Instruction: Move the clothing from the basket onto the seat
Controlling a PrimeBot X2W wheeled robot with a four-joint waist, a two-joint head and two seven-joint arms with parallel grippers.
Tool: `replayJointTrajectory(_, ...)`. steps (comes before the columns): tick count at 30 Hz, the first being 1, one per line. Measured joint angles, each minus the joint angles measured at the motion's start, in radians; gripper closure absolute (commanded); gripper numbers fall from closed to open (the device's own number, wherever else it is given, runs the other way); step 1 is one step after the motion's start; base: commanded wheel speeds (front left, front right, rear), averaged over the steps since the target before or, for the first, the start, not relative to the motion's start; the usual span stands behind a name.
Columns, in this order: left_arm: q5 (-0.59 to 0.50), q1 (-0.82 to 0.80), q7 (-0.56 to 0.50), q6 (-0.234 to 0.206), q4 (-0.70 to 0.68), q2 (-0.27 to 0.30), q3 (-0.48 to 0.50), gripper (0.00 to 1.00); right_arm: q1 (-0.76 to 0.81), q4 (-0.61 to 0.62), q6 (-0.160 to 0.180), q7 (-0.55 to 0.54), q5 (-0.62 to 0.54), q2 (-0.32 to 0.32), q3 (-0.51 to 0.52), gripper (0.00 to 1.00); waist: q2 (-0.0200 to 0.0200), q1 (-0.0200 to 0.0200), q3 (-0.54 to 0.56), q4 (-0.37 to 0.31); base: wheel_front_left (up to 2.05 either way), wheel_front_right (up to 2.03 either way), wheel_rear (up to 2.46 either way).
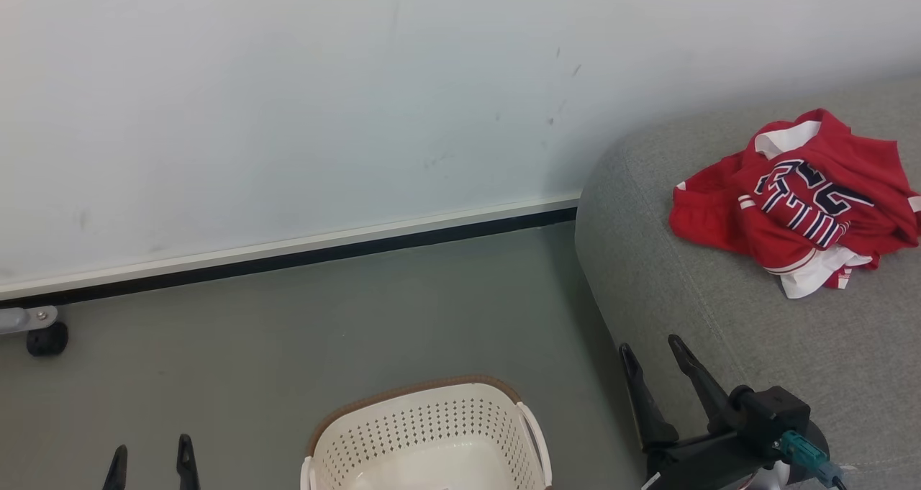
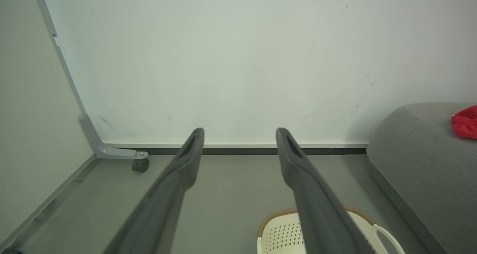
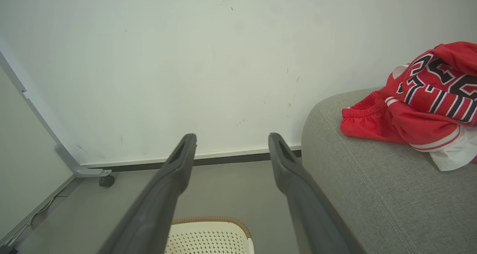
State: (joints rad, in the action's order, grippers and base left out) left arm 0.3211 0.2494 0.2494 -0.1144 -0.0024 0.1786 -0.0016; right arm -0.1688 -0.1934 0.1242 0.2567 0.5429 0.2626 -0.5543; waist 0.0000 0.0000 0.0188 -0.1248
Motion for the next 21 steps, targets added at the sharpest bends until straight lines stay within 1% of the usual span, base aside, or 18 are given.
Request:
replayJointTrajectory(14,-0.012,0.000,-0.001,0.000,0.012,0.001,0.000,0.00,0.020,0.029,0.000,0.000,-0.044,-0.009,0.042,0.00,0.0000,0.0000,-0.004,0.005,0.00,0.00,0.00)
replayJointTrajectory(15,-0.013,0.000,-0.001,0.000,0.015,0.000,-0.001,1.00,0.021,0.027,0.000,0.000,-0.044,-0.011,0.043,1.00,0.0000,0.0000,-0.005,0.005,0.00,0.00,0.00)
replayJointTrajectory(21,-0.012,0.005,-0.001,0.000,0.072,-0.030,-0.014,1.00,0.069,-0.028,-0.001,-0.002,-0.041,-0.028,0.027,1.00,0.0000,0.0000,-0.005,0.005,0.00,0.00,0.00)
